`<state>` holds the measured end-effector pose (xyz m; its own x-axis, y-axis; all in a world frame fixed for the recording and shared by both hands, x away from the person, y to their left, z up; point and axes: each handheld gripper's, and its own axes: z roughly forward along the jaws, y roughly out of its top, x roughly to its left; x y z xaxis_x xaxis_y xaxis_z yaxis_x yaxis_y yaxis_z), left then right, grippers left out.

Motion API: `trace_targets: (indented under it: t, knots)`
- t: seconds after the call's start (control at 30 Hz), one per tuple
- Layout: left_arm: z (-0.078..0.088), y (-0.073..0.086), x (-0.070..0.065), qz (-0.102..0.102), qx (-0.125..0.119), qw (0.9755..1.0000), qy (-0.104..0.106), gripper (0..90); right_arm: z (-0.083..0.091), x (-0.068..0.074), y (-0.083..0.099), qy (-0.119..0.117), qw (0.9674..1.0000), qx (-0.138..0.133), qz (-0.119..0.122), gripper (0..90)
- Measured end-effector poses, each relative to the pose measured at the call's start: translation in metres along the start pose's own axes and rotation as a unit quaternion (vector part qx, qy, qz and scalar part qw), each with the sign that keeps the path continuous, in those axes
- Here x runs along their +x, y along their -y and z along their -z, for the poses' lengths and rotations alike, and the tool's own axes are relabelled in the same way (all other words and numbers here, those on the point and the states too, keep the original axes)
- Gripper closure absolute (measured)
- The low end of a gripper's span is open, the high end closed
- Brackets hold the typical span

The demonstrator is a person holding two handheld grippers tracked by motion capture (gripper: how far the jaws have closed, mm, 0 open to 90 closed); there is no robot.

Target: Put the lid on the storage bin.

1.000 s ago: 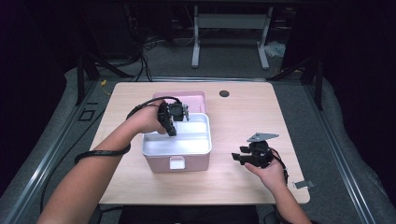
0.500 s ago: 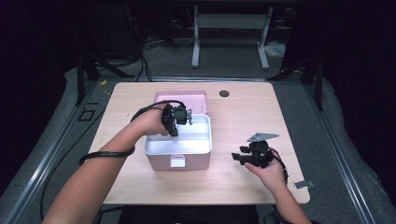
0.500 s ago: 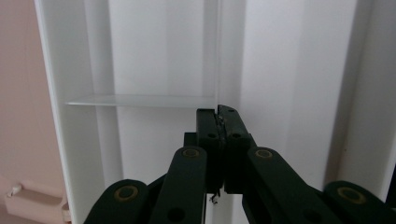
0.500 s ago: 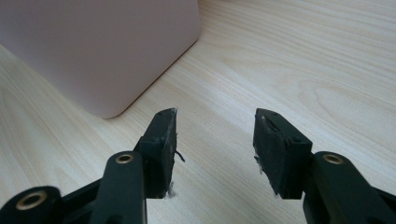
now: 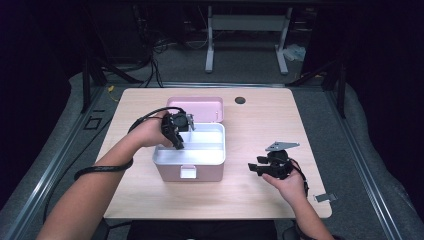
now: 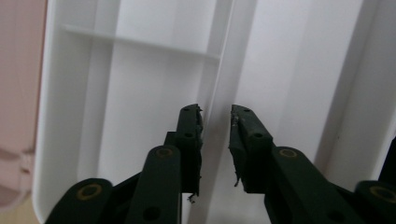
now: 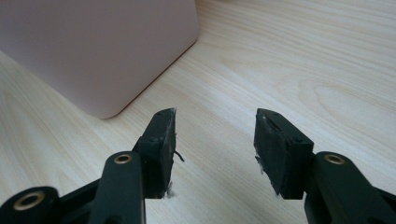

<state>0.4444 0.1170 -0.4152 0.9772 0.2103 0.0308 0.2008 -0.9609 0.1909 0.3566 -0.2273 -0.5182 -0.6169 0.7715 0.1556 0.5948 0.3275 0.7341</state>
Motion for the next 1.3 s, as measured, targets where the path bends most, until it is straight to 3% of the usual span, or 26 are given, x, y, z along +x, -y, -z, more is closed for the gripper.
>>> trace_targets:
  t: [0.07,0.17,0.27,0.37,0.5,0.57,0.67,0.73,0.97,1.2,1.3]
  knots:
    - [0.001,0.007,0.0,0.014,-0.02,0.9997,0.006,69.5,-0.001,0.001,-0.002,-0.001,1.0,-0.001,0.0,47.9]
    - [0.001,0.011,0.001,0.026,-0.03,0.9992,0.011,67.4,-0.004,0.004,-0.006,-0.005,1.0,0.006,0.005,47.3]
    - [0.0,0.009,0.001,0.029,-0.022,0.9993,0.01,66.8,-0.007,0.006,-0.015,-0.016,0.9997,0.013,0.011,46.6]
    - [-0.005,0.006,0.0,0.029,0.006,0.9995,0.007,63.2,-0.009,0.007,-0.027,-0.007,0.9996,0.025,0.013,45.4]
    - [-0.006,0.003,0.0,0.044,0.014,0.9989,0.002,63.2,-0.02,0.002,-0.059,-0.01,0.999,0.038,0.019,43.6]
    - [-0.006,0.003,0.0,0.048,0.012,0.9988,0.003,63.2,-0.022,0.001,-0.066,-0.008,0.9989,0.041,0.02,43.2]
    - [-0.006,0.002,-0.001,0.055,0.017,0.9983,0.001,63.2,-0.027,-0.002,-0.085,-0.003,0.9993,0.034,0.013,42.3]
    - [-0.006,0.0,-0.002,0.055,0.025,0.9982,-0.004,62.8,-0.03,-0.003,-0.099,0.002,0.9993,0.036,0.005,42.0]
    - [-0.006,0.001,-0.002,0.06,0.02,0.998,-0.003,62.7,-0.041,-0.002,-0.137,0.012,0.9986,0.048,0.02,42.6]
    - [-0.006,0.001,-0.002,0.058,0.02,0.9981,-0.004,62.4,-0.061,-0.008,-0.167,0.017,0.9972,0.073,-0.006,45.6]
    - [-0.006,0.002,-0.003,0.056,0.015,0.9983,-0.004,62.3,-0.069,-0.009,-0.177,0.032,0.9962,0.081,-0.006,46.7]
